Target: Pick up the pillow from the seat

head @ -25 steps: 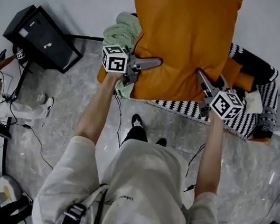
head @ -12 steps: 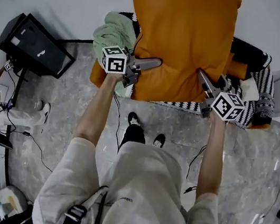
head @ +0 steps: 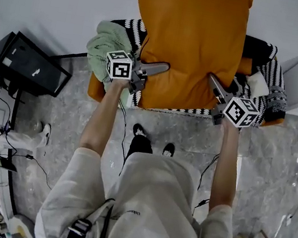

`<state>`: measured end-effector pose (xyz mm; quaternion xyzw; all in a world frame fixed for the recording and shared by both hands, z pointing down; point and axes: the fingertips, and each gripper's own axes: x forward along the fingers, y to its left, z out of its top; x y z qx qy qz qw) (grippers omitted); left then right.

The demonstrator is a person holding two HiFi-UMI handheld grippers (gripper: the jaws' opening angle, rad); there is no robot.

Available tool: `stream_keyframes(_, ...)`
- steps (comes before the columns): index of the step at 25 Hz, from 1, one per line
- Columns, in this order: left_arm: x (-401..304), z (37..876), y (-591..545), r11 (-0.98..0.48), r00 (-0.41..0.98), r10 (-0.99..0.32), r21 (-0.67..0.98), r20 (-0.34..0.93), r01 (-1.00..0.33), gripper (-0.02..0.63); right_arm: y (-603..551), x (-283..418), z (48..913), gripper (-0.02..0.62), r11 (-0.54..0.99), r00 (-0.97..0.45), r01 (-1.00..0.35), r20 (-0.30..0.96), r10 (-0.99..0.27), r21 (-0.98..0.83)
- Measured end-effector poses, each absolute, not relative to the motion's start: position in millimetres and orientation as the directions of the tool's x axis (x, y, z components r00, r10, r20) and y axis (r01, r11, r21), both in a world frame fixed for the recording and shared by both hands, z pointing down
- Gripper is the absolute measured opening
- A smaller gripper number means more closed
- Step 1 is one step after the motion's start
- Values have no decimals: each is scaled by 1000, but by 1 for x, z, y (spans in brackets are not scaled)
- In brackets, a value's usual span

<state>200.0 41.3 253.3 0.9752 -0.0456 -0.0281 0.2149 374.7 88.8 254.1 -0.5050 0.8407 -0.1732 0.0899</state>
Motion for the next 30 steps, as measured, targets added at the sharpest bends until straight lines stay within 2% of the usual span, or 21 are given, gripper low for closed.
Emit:
stream_keyframes(7,208,251,37,-902,996,-85,428,-37,-61,379,88,382,252,321,418,-458,-826,20,-888,-379)
stream_keyframes(30,166,251,24,-883,988,-146,455,-38,-113,382,65,345,248,321,443,-485,-824,36,-874,-353)
